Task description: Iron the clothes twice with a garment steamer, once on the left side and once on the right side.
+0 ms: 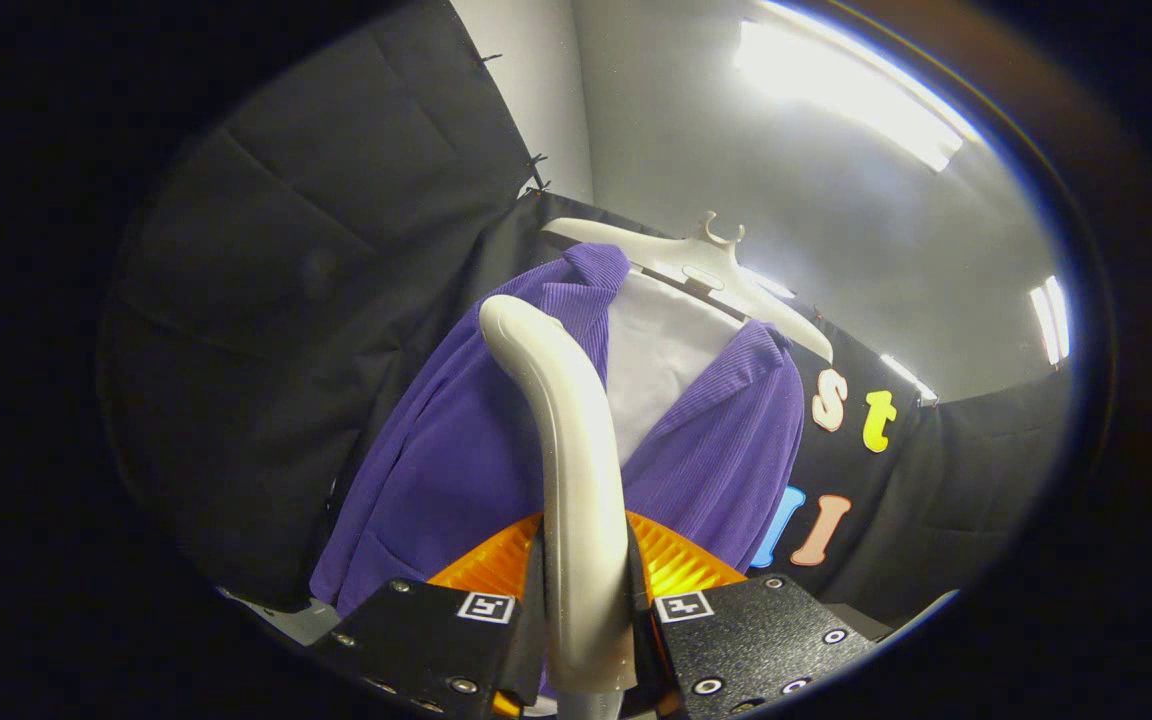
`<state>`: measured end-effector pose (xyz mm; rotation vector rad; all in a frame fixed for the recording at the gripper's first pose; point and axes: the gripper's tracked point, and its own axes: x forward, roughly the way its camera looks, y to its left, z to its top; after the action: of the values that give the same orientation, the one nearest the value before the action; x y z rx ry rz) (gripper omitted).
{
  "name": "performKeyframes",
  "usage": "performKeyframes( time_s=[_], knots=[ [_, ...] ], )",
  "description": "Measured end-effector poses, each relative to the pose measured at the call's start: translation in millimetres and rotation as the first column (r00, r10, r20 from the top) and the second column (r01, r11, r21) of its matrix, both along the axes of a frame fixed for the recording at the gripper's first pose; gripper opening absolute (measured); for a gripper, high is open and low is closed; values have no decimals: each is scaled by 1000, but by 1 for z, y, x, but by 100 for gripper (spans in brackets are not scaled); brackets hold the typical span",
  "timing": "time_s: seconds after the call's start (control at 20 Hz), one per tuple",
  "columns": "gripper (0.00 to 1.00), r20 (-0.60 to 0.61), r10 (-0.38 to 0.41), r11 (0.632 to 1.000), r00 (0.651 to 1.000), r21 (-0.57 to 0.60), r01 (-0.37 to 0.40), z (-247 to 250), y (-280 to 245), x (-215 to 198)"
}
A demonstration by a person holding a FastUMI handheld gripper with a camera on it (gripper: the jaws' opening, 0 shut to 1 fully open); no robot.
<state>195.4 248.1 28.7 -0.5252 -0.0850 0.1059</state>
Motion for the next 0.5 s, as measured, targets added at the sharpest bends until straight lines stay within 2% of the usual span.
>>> performKeyframes(
  time_s=[0.25,0.5],
  knots=[
    [36,-30,-23,996,999,-82,21,-44,-19,-5],
    [36,-76,-18,995,997,-104,10,-83,-18,-28]
  ],
)
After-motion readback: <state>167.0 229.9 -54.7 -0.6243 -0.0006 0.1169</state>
